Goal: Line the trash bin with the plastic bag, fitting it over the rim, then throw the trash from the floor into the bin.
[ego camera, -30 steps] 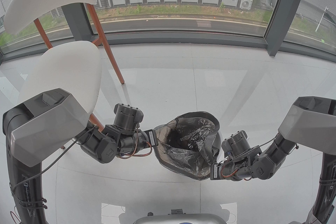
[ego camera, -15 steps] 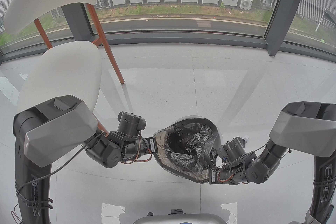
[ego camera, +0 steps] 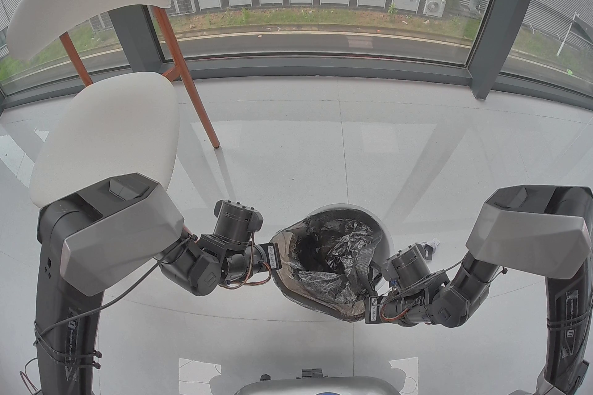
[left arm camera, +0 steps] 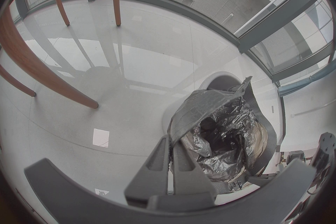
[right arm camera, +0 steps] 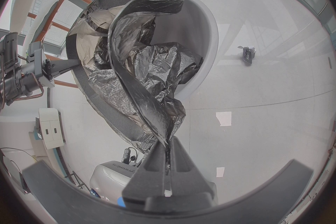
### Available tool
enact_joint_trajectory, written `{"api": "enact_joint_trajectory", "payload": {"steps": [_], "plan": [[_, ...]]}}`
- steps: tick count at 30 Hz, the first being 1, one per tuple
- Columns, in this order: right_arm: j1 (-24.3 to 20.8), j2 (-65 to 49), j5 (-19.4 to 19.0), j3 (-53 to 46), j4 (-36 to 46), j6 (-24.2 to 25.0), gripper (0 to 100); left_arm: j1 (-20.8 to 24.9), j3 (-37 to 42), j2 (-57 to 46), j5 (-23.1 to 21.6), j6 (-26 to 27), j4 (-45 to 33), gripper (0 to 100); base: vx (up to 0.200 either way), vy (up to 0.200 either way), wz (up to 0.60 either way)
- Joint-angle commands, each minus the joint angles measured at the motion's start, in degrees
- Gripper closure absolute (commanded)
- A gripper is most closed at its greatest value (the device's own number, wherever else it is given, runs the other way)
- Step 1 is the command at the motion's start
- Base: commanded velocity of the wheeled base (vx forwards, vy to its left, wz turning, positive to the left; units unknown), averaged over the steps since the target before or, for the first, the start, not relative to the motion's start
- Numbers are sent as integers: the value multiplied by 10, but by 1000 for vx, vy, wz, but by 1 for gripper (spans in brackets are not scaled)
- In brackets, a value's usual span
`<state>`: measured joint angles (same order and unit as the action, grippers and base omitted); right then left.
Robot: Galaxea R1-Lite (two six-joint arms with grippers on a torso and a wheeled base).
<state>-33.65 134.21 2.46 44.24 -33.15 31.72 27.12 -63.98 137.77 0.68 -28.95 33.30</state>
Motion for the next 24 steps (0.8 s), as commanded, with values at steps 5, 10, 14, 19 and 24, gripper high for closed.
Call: {"api": "enact_joint_trajectory", "payload": {"steps": [5, 10, 14, 19, 24], "plan": [[3, 5, 1, -2, -1, 0, 100, 0, -18, 27, 1, -1, 20, 100, 0, 0, 0], [6, 5, 10, -4, -2, 2, 100, 0, -18, 29, 1, -1, 21, 100, 0, 0, 0], [9, 3, 11, -6, -1, -2, 100, 0, -17, 29, 2, -1, 21, 100, 0, 0, 0], [8, -3, 11, -17, -9, -8, 0, 0, -17, 29, 1, -1, 21, 100, 0, 0, 0], [7, -49, 2, -52, -39, 0, 0, 1, -13, 29, 1, -1, 21, 100, 0, 0, 0]]}}
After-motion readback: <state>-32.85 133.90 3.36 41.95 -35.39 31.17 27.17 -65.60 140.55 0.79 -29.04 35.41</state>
